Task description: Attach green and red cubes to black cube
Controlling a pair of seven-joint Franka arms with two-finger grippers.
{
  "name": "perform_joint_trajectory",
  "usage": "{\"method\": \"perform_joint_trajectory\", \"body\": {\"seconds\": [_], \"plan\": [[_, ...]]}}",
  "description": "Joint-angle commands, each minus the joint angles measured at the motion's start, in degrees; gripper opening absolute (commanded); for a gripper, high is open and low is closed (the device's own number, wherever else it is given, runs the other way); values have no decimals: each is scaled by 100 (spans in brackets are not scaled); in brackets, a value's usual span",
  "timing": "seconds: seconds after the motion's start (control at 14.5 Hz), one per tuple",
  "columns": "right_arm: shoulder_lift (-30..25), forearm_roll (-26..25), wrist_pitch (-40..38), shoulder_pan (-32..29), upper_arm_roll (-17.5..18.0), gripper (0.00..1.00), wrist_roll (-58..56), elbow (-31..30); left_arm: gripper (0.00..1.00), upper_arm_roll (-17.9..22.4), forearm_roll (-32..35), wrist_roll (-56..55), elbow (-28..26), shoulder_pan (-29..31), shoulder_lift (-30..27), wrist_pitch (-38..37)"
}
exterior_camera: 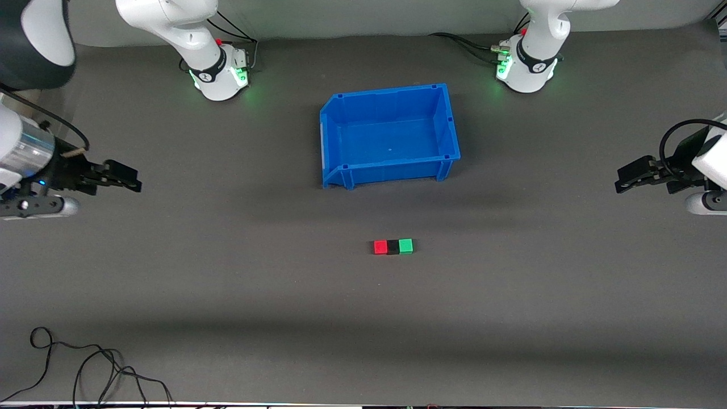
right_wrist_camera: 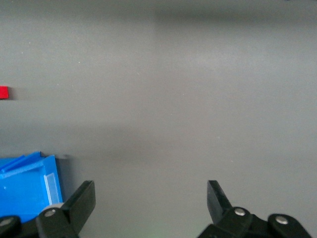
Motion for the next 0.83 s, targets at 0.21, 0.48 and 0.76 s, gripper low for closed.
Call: {"method": "perform_joint_trajectory", "body": {"seconds": [0.21,0.48,0.76], "plan": [[-178,-163,-88,-528,452,100,-164,-166,100,-104,252,82,-333,30,-265,101],[-169,-734,-88,-554,681,100,-155,-166,100,-113,280,82,-342,30,-283,110],[-178,-147,0,-826,672,100,-155,-175,100,-113,280,231,-386,47,-318,101]]}}
